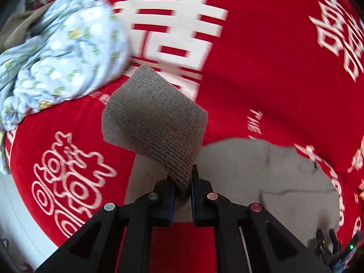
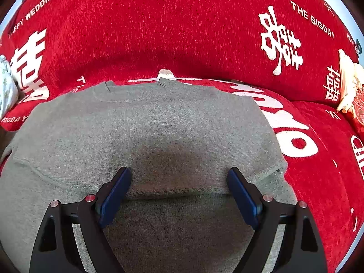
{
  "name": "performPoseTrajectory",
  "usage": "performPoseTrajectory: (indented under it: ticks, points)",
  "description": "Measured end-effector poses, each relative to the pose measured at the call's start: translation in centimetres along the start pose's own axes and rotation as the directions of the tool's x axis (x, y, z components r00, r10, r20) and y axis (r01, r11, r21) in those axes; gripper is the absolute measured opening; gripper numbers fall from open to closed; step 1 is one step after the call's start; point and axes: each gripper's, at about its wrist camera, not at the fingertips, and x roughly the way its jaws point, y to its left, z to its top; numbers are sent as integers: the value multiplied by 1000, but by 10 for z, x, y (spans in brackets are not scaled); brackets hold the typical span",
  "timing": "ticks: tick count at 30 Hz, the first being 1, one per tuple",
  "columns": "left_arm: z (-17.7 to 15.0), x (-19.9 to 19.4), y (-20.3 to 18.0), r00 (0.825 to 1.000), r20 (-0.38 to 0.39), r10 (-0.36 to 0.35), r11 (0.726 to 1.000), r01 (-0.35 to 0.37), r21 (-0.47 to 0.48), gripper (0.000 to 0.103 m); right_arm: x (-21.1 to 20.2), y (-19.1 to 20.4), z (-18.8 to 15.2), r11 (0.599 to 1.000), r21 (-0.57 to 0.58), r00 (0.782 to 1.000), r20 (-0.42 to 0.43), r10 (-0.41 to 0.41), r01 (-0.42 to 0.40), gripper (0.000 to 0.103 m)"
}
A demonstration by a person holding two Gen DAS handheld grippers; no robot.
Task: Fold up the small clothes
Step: 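Lay the held sleeve across the sweater body with the left tool, release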
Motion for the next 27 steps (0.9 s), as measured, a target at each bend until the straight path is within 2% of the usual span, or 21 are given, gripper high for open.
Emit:
performPoseTrajectory:
  ticks: [11, 22, 25, 27]
  points:
    - [-32, 2, -102, 998, -54, -25, 991, 32, 133, 12, -1, -3, -1, 999, 23, 1000, 4, 29, -29, 89]
    - [-48, -1, -177, 997, -74, -30, 978, 44, 204, 12, -5, -13, 1, 995, 52, 996, 0, 90, -90, 89]
    - [-49, -3, -193, 996, -80, -42, 975, 58, 214, 12, -13, -12, -1, 995, 27, 996, -14, 92, -92, 89]
    - [-49, -4, -203, 996, -79, -47, 974, 64, 219, 12, -20, -10, -7, 992, 2, 992, -21, 126, -126, 89]
